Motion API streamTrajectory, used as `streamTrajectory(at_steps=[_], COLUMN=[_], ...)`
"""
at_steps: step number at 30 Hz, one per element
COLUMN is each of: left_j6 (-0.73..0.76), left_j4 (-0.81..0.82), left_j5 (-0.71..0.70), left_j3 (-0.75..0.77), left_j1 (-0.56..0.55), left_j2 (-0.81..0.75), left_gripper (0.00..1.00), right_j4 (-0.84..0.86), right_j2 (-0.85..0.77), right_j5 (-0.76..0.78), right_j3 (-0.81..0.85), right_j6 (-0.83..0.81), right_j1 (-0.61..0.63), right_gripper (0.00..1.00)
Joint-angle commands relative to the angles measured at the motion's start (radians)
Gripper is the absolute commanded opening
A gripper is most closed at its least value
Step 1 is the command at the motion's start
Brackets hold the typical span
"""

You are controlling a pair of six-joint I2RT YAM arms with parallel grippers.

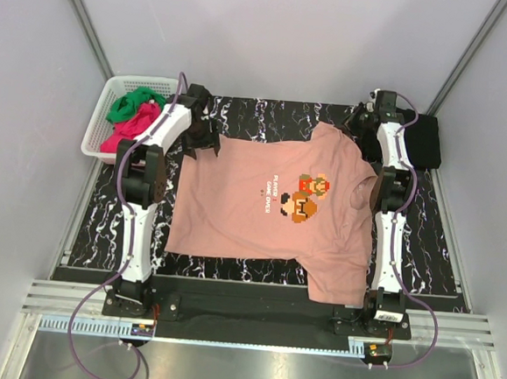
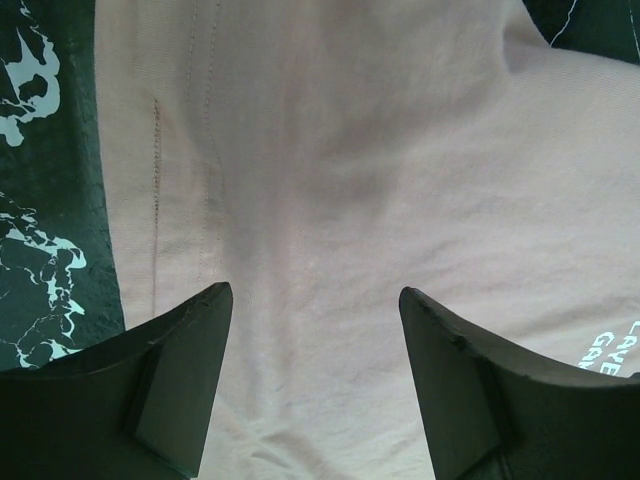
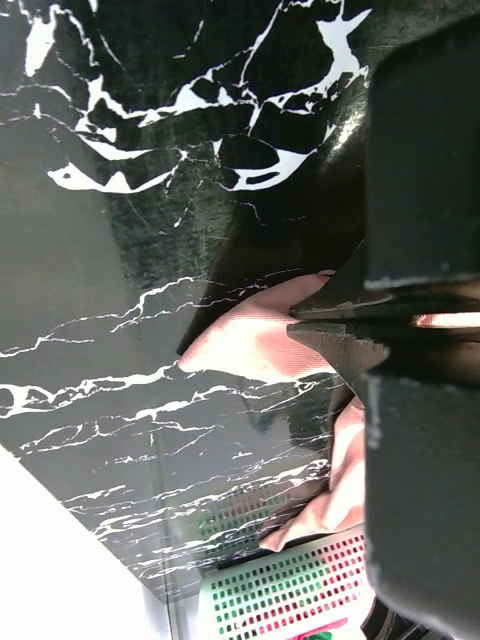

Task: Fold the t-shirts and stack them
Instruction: Fold the tshirt

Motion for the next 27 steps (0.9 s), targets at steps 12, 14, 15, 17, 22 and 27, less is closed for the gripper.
streamTrajectory(at_steps=[12, 14, 15, 17, 22, 27], left_j6=[-0.047, -0.056, -0.062, -0.075, -0.105, -0.119], left_j4=[0.035, 0.032, 0.03, 0.03, 0.038, 0.073], left_j5=[-0.115, -0.111, -0.112, -0.091, -0.057, -0.017], left_j3=[0.252, 0.301, 0.32, 0.337, 0.383, 0.421], left_j1=[0.037, 0.048, 0.056, 0.063, 0.074, 0.08], left_j2=[0.091, 0.129, 0.139, 0.163, 0.212, 0.245], left_gripper=[0.74, 0.75, 0.75, 0.75, 0.75, 0.75], right_j4=[-0.01, -0.01, -0.011, -0.01, -0.01, -0.01], right_j2=[-0.041, -0.05, -0.057, -0.067, -0.09, -0.114], right_j5=[-0.027, -0.035, -0.041, -0.049, -0.078, -0.086], right_j3=[-0.024, -0.034, -0.035, -0.044, -0.06, -0.098], right_j6=[-0.034, -0.03, -0.03, -0.025, -0.005, -0.011], right_j1=[0.004, 0.004, 0.004, 0.005, 0.008, 0.019], right_gripper=[0.0, 0.0, 0.0, 0.0, 0.0, 0.0])
